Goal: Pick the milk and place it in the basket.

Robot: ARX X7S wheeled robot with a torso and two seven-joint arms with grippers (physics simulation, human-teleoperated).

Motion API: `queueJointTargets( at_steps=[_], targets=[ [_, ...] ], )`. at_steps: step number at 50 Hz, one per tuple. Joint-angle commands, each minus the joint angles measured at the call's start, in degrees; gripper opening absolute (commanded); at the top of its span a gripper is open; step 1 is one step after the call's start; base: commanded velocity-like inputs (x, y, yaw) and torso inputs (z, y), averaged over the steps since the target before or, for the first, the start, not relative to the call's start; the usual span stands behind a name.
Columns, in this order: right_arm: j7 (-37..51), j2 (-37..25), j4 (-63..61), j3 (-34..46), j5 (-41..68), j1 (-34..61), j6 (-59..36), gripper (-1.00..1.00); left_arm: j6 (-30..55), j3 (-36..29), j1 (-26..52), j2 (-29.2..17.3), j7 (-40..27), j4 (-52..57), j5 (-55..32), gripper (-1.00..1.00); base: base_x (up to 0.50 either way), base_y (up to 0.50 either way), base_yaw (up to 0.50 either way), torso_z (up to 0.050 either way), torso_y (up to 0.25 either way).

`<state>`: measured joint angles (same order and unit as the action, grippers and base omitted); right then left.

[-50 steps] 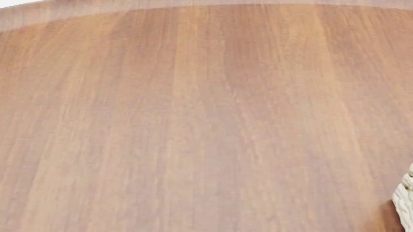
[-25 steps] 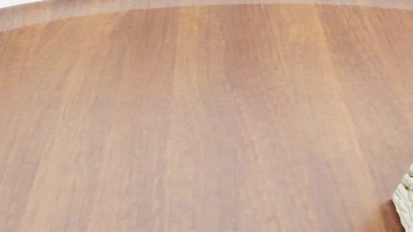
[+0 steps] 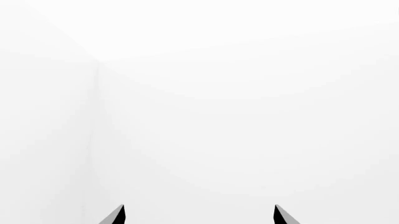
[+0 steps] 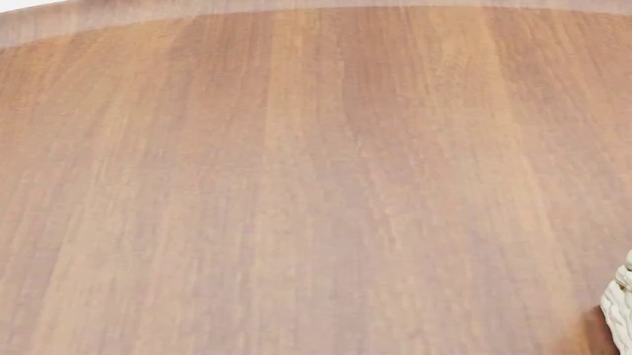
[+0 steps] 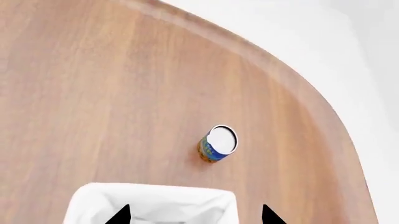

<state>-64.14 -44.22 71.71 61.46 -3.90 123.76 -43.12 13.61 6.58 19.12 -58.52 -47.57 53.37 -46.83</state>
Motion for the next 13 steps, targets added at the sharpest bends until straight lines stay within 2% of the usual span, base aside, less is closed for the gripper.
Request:
queueJointTargets(
  at_steps=[1, 5, 9, 10, 13],
  targets=[
    [-0.6, 3.6, 3.3, 1.2, 0.1, 8.0, 0.5, 1.00, 0.0, 0.9, 0.5, 1.0, 1.1, -0.2, 0.9, 1.00, 0.00, 0.00, 0.00, 0.000, 0.000],
    [0.6, 4.4, 3.3, 0.1, 2.0, 10.4, -0.2, 1.00, 0.1, 0.5, 0.6, 1.2, 1.1, -0.2, 1.2, 1.00, 0.00, 0.00, 0.00, 0.000, 0.000],
    [1.8, 6.0, 3.3, -15.5, -4.2, 11.2, -1.8, 1.00, 0.0, 0.0, 0.8, 1.4, 1.2, -0.2, 1.3, 1.00, 0.00, 0.00, 0.00, 0.000, 0.000],
    [2.3, 6.6, 3.2, -22.1, -6.6, 11.2, -2.1, 1.00, 0.1, -0.1, 0.9, 1.3, 1.2, -0.2, 1.4, 1.00, 0.00, 0.00, 0.00, 0.000, 0.000],
    [2.2, 7.9, 2.9, -35.4, -15.0, 11.2, -2.0, 1.00, 0.1, 0.0, 0.9, 1.2, 1.2, -0.2, 1.3, 1.00, 0.00, 0.00, 0.00, 0.000, 0.000]
  ],
)
